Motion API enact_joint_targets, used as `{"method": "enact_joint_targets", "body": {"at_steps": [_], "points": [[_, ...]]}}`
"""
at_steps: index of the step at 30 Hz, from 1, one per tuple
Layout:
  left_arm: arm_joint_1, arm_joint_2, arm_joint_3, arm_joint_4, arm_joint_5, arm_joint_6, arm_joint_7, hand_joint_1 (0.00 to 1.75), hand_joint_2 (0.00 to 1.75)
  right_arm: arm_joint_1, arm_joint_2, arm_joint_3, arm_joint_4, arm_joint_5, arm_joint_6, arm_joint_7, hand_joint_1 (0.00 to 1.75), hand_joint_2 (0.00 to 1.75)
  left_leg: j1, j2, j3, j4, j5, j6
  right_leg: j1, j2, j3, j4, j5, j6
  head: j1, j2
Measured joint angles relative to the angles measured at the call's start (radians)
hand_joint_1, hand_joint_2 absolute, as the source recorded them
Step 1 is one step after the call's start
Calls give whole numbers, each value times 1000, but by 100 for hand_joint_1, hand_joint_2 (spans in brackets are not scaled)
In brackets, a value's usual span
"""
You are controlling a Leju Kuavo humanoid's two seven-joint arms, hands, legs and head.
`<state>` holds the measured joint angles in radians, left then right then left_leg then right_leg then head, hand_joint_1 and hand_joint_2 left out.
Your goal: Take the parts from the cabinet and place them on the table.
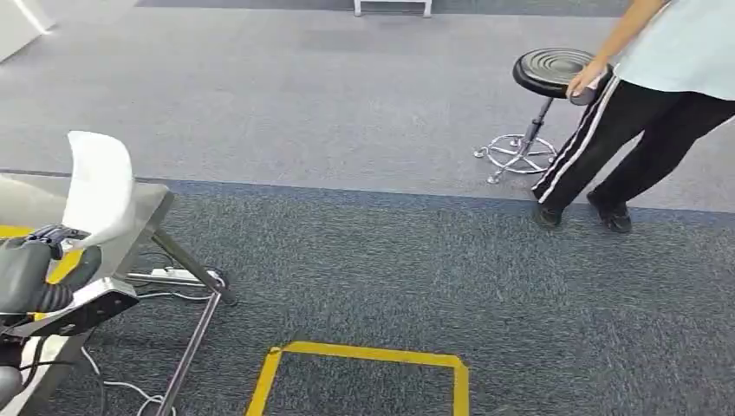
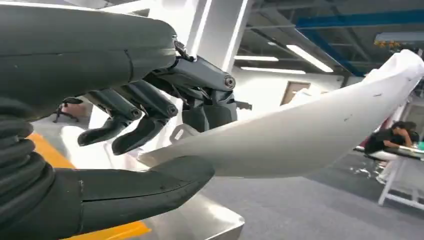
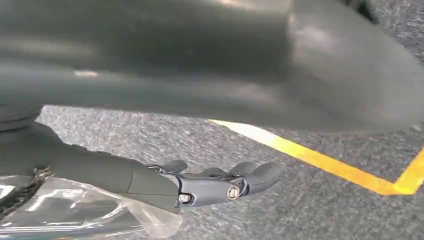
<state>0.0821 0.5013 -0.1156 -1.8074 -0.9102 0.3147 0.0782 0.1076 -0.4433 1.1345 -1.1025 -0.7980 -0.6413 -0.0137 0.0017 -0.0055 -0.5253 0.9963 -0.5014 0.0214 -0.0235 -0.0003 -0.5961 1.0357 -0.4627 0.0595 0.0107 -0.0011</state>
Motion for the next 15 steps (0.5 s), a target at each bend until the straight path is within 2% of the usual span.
{"method": "enact_joint_targets", "body": {"at_steps": [1,2,4,6,7,8,10,11,12,13,15], "points": [[-1,0,0,0,0,0,0,175,175,0,0,0,0,-1,0,1,0,0,-7,-3,-2,4,-6,-8,5,8,9,-7,-24,4,5,0],[-1,0,1,0,0,0,1,175,175,-1,0,-1,-5,0,-2,1,0,0,-8,-5,-6,14,-10,-11,2,10,20,-16,-30,-18,6,0],[0,2,1,0,0,0,2,175,175,3,0,-4,-5,0,-5,0,0,0,-6,-7,-4,11,-10,-12,6,10,19,-14,-36,-31,-3,0],[0,3,1,0,0,0,2,175,175,6,0,-5,-8,1,-6,0,0,0,-1,-3,-2,28,-26,-22,3,9,31,-16,-43,-45,-3,0],[-1,3,2,1,0,0,2,175,175,5,0,-6,-9,1,-7,0,0,0,0,-1,-23,79,-45,-27,4,8,41,-16,-49,-53,-7,0],[0,3,2,1,0,0,2,175,175,4,-1,-6,-10,2,-7,0,0,0,0,-1,-66,156,-75,-30,5,8,47,-16,-55,-58,-6,0],[2,2,2,2,4,-1,3,175,175,4,-2,-6,-11,2,-9,0,0,0,1,-1,-168,325,-129,-30,9,5,62,-16,-65,-63,-6,0],[4,2,2,2,10,-3,4,175,175,5,-2,-6,-11,2,-10,1,0,0,1,-1,-202,361,-124,-27,12,5,70,-16,-72,-64,-6,0],[6,2,2,3,17,-5,4,175,175,4,-2,-6,-11,1,-10,2,0,0,1,-1,-209,345,-89,-23,15,7,81,-16,-80,-64,-6,0],[6,2,2,3,25,-6,4,175,175,5,-2,-6,-13,1,-10,3,0,0,0,-1,-198,291,-35,-18,17,7,93,-16,-89,-63,-6,0],[6,2,3,3,38,-6,3,175,175,5,-2,-6,-14,0,-10,3,0,0,-7,-1,-144,118,97,0,20,8,122,-16,-111,-60,-6,0]]}}
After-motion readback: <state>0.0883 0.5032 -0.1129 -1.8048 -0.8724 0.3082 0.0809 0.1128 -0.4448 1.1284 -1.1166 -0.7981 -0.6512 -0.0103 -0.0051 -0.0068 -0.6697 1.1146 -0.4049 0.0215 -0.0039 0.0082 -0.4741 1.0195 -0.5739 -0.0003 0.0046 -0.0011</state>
